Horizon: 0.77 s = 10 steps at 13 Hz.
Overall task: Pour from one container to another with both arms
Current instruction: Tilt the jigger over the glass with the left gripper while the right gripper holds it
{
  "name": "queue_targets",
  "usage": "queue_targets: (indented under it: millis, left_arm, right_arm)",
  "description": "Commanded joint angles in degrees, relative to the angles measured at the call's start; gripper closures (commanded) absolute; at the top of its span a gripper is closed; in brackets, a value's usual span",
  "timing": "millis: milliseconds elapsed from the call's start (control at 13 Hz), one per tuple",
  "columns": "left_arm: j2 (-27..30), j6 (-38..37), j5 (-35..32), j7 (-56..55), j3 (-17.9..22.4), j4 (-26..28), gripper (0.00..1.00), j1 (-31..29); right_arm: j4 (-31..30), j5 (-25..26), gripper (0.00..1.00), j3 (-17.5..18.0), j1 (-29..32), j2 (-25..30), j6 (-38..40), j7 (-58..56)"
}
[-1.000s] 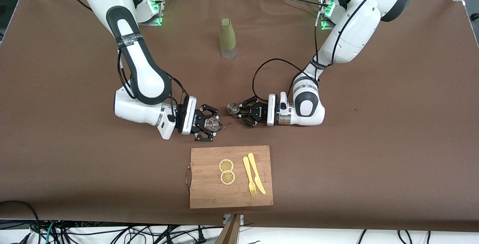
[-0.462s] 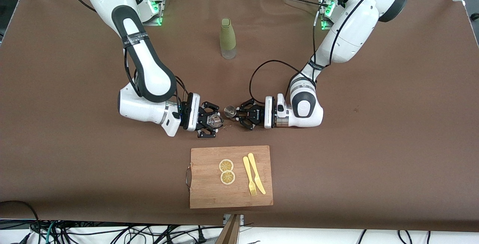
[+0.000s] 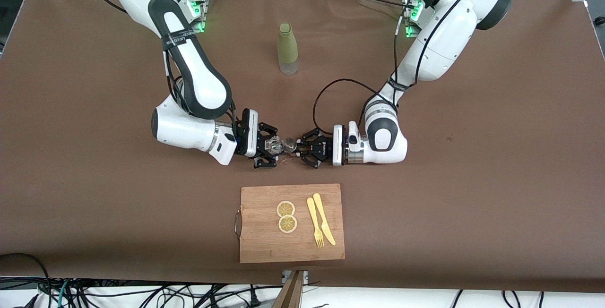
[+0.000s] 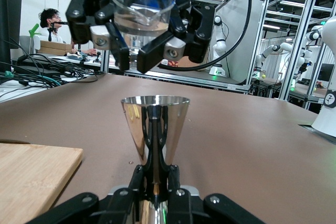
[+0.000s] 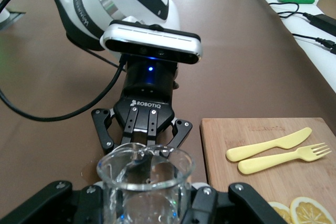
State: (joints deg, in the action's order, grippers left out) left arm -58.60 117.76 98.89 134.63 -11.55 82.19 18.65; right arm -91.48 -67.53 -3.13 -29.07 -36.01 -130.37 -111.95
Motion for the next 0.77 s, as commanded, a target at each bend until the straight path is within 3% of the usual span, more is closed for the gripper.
queue_targets:
  millis: [0,692]
  left_arm:
    - [-1.2,2.8,2.1,-0.2,-0.2,-2.7,1.00,1.0]
    - [-1.2,3.7,2.6,-0.9,-0.2,-3.3,1.00,2.1]
  right_arm:
    - [-2.3,3.2,0.92,-0.4,-0.9,2.3,-1.1,0.1]
    - [-1.9,8.5,0.92,-0.6,-2.4,2.3,-5.3,0.5]
